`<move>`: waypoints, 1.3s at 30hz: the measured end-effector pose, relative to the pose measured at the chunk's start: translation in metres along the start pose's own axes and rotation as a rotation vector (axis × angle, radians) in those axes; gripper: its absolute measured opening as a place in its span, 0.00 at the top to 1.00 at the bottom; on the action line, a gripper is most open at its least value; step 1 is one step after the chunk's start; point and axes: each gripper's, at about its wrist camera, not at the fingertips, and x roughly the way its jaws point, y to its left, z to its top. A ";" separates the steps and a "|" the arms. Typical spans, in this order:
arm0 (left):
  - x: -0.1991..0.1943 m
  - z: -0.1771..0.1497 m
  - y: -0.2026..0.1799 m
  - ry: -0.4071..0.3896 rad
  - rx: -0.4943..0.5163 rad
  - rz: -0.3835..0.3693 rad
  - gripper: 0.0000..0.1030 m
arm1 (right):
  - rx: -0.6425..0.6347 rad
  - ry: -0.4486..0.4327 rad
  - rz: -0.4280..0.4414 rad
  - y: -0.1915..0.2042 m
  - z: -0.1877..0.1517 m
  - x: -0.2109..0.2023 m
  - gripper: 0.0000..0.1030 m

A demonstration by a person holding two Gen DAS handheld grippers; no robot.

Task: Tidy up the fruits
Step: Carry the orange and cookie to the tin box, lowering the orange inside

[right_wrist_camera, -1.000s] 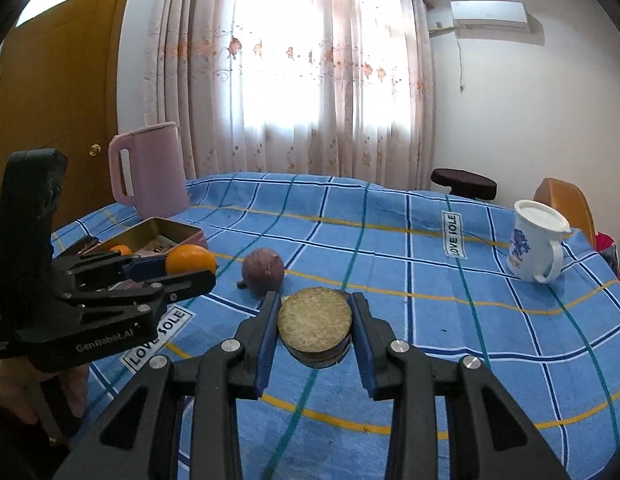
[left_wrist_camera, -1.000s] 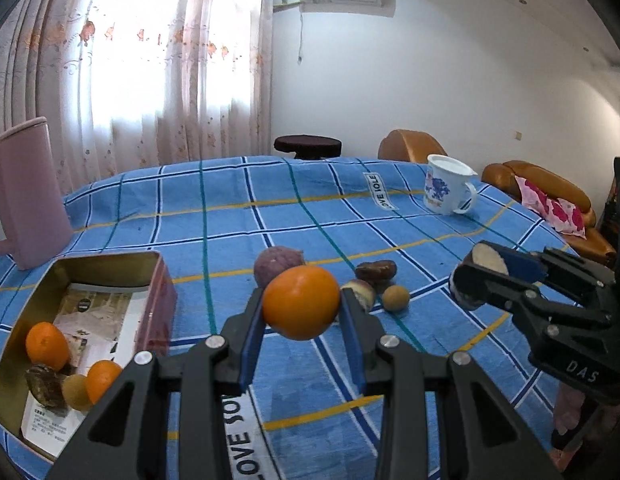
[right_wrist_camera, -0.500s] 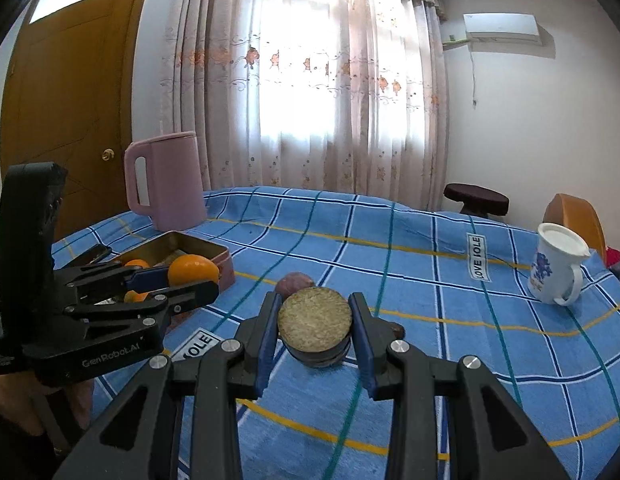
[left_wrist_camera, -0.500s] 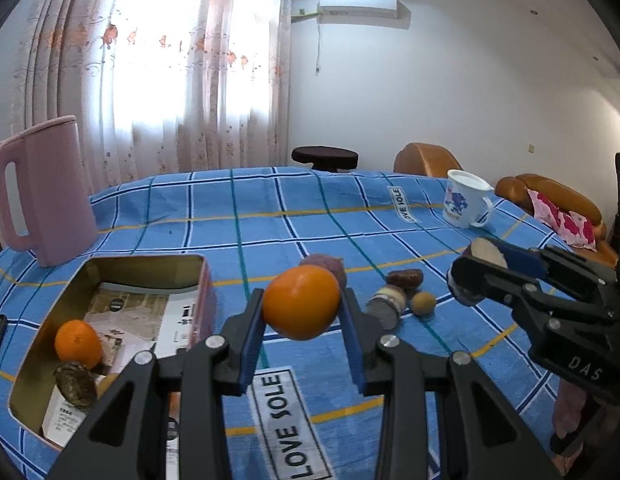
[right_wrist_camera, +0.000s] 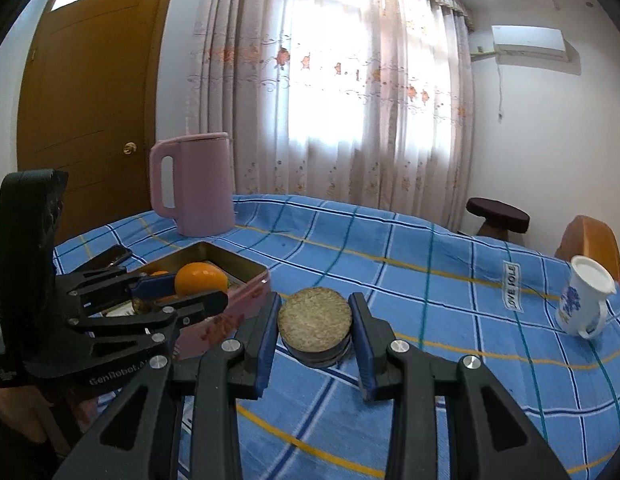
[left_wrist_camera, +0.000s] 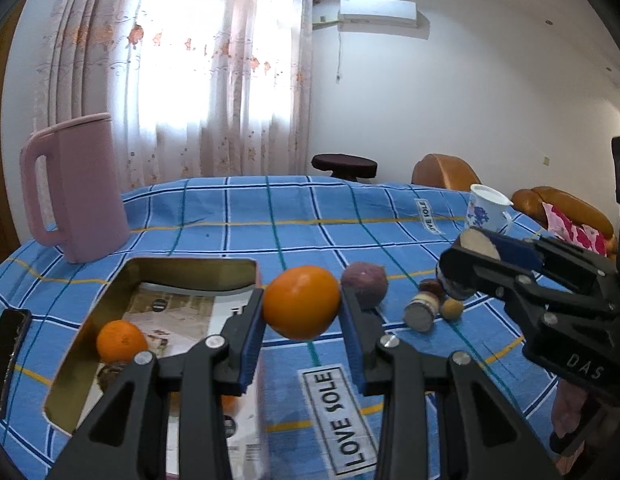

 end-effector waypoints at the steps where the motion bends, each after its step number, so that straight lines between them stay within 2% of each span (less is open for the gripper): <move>1: -0.001 0.000 0.003 -0.001 -0.004 0.004 0.63 | -0.002 -0.002 0.004 0.002 0.002 0.001 0.65; 11: -0.009 -0.002 0.036 -0.003 -0.051 0.058 0.63 | -0.038 -0.004 0.079 0.037 0.022 0.022 0.65; 21: -0.021 -0.007 0.074 -0.002 -0.100 0.110 0.63 | -0.053 0.035 0.164 0.073 0.025 0.053 0.65; 30: -0.030 -0.014 0.108 0.006 -0.140 0.166 0.63 | -0.085 0.082 0.217 0.103 0.016 0.072 0.65; 39: -0.027 -0.026 0.119 0.052 -0.145 0.184 0.63 | -0.118 0.145 0.253 0.121 0.000 0.085 0.65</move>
